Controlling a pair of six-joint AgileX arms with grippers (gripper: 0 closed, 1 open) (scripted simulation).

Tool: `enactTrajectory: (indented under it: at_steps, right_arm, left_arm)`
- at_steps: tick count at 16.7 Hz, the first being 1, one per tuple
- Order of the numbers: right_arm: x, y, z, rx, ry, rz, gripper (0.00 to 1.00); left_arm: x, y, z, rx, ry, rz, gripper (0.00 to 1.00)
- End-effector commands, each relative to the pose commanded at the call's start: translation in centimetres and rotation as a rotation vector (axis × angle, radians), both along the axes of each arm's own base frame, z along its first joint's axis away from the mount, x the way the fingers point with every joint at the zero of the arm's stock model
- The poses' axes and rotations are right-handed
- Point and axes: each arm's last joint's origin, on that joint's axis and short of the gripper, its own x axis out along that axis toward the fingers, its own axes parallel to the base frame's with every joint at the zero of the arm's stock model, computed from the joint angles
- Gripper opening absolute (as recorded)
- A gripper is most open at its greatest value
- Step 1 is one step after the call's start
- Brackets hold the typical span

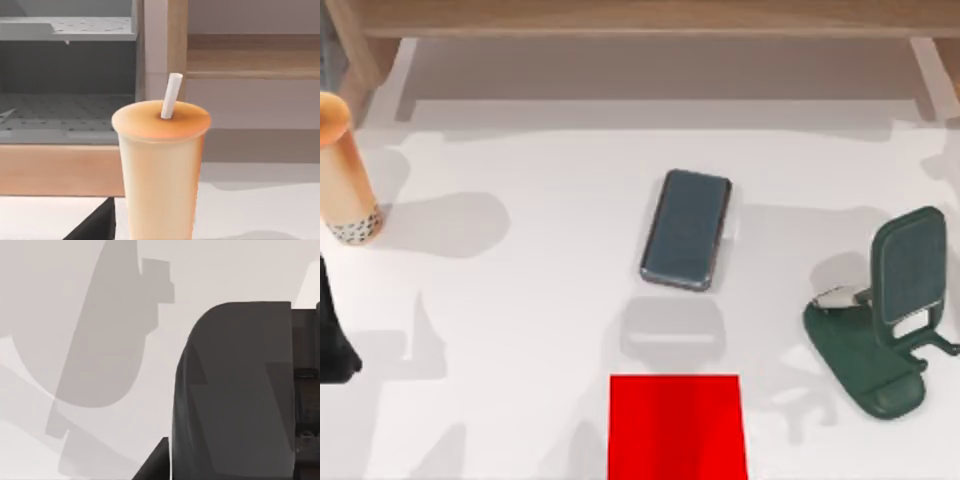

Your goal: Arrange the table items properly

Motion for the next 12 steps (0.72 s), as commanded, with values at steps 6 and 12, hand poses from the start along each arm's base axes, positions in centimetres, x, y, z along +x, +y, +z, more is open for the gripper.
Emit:
enactTrajectory:
  at_steps: [6, 12]
  right_arm:
    - [1.2, 4.0, -0.1, 0.013, -0.065, 0.009, 0.0]
    - [0.6, 18.2, -0.8, 0.104, -0.17, 0.003, 0.0]
  left_arm:
    - [0.0, 0.0, 0.0, 0.0, 0.0, 0.0, 1.0]
    - [0.0, 0.0, 0.0, 0.0, 0.0, 0.0, 1.0]
